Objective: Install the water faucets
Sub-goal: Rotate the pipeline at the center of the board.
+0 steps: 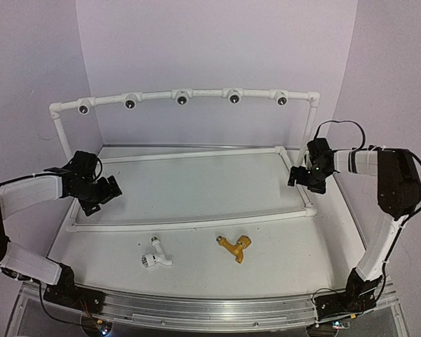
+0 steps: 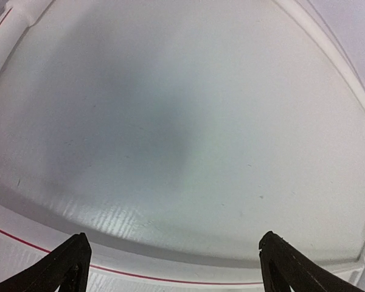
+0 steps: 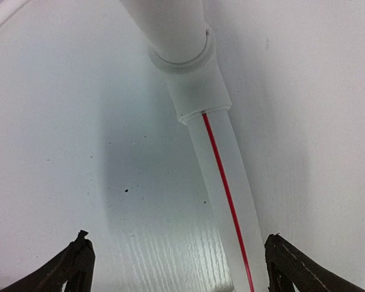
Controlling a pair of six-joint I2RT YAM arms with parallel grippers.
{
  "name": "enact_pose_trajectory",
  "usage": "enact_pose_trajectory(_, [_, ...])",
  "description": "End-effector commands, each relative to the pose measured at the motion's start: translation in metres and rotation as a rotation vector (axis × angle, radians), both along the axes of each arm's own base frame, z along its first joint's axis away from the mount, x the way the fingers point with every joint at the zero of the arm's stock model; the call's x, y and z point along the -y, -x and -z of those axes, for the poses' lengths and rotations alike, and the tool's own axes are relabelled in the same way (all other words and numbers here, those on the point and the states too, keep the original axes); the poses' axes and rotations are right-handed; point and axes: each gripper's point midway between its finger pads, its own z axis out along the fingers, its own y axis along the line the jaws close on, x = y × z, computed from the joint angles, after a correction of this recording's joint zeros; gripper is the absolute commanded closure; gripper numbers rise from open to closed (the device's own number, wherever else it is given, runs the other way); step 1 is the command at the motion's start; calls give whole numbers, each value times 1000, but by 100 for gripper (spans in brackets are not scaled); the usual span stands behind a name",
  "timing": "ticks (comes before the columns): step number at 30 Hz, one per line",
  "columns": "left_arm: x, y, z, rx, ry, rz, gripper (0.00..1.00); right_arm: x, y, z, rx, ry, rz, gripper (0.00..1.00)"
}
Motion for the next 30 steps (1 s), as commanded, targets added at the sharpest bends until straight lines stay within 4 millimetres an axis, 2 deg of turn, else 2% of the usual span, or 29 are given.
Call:
enact_pose_trajectory(1, [41,0,-38,159,131,239,0,-21,37,-52,46,-11,-38,2])
enact_pose_trajectory(5, [69,5,-64,246,242,368,0,-81,85,-48,-4,-121,-205,2])
enact_pose_trajectory(8, [84,6,-85,318,272,450,0,-110,117,-41,-63,-179,-235,2])
enact_pose_trajectory(11, [96,6,-97,350,303,507,0,-138,146,-32,-145,-295,-230,2])
enact_pose_trajectory(16, [124,5,-103,356,359,585,0,-185,184,-27,-230,-353,-353,2])
enact_pose_trajectory(20, [155,3,-106,295,440,618,0,-201,195,-37,-236,-377,-404,2])
enact_pose_trajectory(24, [191,12,-96,146,550,614,0,-211,210,-27,-318,-454,-332,3])
enact_pose_trajectory(27, [213,20,-90,117,530,604,0,-219,209,-21,-327,-463,-252,5])
enact_pose_trajectory(30, [226,23,-83,111,491,591,1,-226,205,-16,-318,-467,-176,6])
